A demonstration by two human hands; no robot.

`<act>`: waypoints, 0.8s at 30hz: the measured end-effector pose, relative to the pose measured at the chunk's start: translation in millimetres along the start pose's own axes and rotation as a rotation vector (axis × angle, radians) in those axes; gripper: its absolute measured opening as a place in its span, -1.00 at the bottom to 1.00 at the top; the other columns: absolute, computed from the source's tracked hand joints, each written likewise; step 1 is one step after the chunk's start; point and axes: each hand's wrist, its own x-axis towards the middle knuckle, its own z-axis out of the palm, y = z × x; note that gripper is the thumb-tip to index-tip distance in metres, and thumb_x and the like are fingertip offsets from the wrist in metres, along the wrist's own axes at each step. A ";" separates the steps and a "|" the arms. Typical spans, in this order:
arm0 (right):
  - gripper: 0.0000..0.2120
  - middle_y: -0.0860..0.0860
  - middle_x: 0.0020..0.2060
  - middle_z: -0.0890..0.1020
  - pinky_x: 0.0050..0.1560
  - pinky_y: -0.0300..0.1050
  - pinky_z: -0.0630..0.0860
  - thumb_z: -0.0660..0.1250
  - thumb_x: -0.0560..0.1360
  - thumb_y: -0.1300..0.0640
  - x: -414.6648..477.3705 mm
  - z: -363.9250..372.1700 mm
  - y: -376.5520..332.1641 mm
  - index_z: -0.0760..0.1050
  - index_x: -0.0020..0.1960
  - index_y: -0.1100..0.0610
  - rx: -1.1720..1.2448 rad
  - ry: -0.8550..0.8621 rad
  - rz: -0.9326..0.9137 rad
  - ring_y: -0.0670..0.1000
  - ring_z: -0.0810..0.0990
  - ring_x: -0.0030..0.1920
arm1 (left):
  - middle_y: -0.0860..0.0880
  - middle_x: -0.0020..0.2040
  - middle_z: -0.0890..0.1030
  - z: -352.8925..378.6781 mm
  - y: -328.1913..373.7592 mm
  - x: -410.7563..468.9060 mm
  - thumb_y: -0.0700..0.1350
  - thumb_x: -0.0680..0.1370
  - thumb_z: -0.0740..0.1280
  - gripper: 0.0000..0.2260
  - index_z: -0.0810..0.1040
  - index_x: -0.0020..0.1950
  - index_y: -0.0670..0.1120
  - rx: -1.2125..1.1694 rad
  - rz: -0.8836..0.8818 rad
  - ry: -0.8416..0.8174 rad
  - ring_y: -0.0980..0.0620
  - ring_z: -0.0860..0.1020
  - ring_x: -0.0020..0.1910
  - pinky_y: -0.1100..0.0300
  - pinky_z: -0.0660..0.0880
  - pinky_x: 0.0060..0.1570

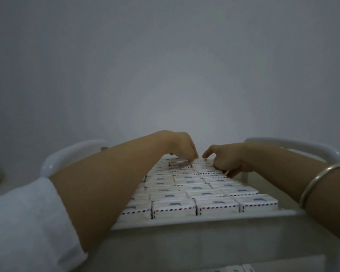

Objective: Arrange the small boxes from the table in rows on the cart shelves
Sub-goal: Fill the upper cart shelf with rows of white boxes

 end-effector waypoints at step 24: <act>-0.80 -0.11 -0.26 0.61 -0.14 -0.22 0.50 0.32 0.54 0.05 -196.6 102.0 -94.5 0.45 0.16 -0.05 0.198 0.530 -0.758 -0.16 0.57 -0.20 | 0.11 -0.25 0.69 0.5 -50.0 -304.1 -0.28 0.51 0.26 -0.75 0.63 -0.14 0.04 -0.234 0.009 0.422 0.19 0.58 -0.48 0.36 0.43 -0.41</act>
